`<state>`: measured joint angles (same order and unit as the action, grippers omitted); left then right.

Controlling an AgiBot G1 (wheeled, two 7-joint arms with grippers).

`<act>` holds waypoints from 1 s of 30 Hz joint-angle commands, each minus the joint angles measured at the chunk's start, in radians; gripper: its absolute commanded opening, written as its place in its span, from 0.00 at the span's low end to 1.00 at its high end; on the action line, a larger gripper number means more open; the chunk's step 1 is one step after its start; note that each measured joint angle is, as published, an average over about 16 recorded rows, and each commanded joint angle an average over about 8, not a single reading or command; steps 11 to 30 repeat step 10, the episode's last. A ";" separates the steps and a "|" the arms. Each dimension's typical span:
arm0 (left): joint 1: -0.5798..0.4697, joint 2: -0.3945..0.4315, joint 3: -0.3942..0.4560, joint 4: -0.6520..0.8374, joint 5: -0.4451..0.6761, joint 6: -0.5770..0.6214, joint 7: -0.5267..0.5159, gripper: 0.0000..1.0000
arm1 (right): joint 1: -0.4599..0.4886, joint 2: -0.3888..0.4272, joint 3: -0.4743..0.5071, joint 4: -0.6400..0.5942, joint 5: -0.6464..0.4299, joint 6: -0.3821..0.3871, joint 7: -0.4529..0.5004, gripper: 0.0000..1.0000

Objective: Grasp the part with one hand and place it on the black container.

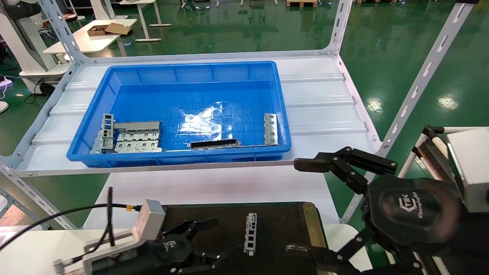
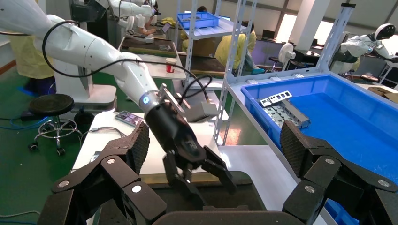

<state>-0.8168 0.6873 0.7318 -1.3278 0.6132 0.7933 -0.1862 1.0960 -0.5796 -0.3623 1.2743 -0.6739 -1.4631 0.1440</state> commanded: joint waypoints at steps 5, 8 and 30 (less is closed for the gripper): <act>-0.010 -0.049 -0.027 -0.004 -0.035 0.091 0.013 1.00 | 0.000 0.000 0.000 0.000 0.000 0.000 0.000 1.00; -0.013 -0.059 -0.034 -0.004 -0.046 0.111 0.015 1.00 | 0.000 0.000 0.000 0.000 0.000 0.000 0.000 1.00; -0.014 -0.062 -0.037 -0.005 -0.049 0.116 0.016 1.00 | 0.000 0.000 0.000 0.000 0.000 0.000 0.000 1.00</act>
